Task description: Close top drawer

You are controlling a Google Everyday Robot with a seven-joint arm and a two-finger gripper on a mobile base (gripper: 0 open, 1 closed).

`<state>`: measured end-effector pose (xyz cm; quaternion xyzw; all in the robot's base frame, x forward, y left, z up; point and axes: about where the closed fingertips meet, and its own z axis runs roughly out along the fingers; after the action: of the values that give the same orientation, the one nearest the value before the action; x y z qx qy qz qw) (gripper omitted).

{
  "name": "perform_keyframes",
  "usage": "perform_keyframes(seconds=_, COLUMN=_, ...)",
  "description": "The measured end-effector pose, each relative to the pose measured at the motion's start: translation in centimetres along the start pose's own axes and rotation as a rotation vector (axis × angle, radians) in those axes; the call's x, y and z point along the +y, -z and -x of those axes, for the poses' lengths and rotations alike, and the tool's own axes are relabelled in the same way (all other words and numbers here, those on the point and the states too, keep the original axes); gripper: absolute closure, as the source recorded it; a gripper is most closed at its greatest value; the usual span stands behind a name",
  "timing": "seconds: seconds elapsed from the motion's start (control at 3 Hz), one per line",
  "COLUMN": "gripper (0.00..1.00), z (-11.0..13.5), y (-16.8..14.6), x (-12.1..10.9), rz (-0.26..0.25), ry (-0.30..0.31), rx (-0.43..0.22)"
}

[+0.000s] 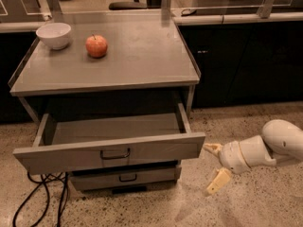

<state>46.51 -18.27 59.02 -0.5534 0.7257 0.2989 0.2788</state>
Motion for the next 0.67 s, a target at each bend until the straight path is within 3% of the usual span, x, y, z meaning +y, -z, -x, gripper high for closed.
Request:
perform_keyframes(seconds=0.33, gripper=0.00, z=1.37, y=-1.70, x=-3.58, rz=0.039, ry=0.015, rx=0.000)
perform_keyframes(seconds=0.67, gripper=0.00, z=2.01, y=-1.77, x=-4.19, rz=0.036, ry=0.027, rx=-0.003)
